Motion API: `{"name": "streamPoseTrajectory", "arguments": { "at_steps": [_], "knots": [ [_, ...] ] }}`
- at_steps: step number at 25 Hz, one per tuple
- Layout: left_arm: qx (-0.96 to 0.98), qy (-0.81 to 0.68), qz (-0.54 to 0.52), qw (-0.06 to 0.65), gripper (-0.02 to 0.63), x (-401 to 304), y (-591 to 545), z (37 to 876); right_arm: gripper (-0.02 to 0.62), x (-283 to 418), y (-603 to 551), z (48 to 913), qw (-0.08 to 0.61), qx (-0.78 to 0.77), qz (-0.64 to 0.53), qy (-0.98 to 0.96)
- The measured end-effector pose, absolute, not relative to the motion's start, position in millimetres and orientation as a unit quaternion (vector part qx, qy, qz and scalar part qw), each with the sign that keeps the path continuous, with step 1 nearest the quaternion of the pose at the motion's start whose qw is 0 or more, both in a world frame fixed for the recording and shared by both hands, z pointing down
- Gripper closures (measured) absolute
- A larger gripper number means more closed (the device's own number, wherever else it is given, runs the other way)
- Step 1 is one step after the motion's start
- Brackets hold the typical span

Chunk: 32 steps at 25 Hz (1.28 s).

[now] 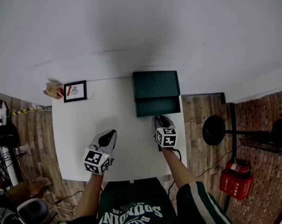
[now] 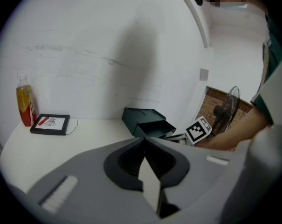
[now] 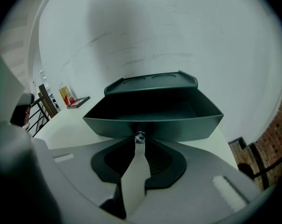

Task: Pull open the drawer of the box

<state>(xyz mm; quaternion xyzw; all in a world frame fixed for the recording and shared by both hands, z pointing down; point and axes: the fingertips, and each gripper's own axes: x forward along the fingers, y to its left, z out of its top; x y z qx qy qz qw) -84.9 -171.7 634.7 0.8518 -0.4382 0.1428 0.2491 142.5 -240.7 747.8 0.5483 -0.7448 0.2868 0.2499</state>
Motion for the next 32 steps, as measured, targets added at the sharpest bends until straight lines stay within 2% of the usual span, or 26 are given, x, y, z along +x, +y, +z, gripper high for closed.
{"name": "streamPoseTrajectory", "arguments": {
  "at_steps": [15, 21, 24, 27, 32],
  "knots": [
    [0.857, -0.435, 0.134, 0.242, 0.554, -87.8, -155.6, 621.3, 0.528, 144.9, -210.2, 752.8, 0.269, 0.542, 0.292, -0.741],
    [0.859, -0.437, 0.130, 0.234, 0.554, -95.6, -148.0, 613.8, 0.528, 148.2, -192.7, 753.0, 0.256, 0.549, 0.326, -0.726],
    [0.861, -0.439, 0.126, 0.224, 0.554, -102.4, -148.6, 605.4, 0.529, 142.4, -183.9, 736.1, 0.239, 0.553, 0.316, -0.733],
    [0.864, -0.443, 0.120, 0.206, 0.554, -110.2, -153.1, 591.4, 0.593, 128.8, -182.6, 708.3, 0.213, 0.547, 0.302, -0.751],
    [0.871, -0.450, 0.105, 0.169, 0.554, -119.2, -161.8, 560.7, 0.594, 96.4, -193.7, 643.7, 0.185, 0.531, 0.222, -0.797]
  ]
}}
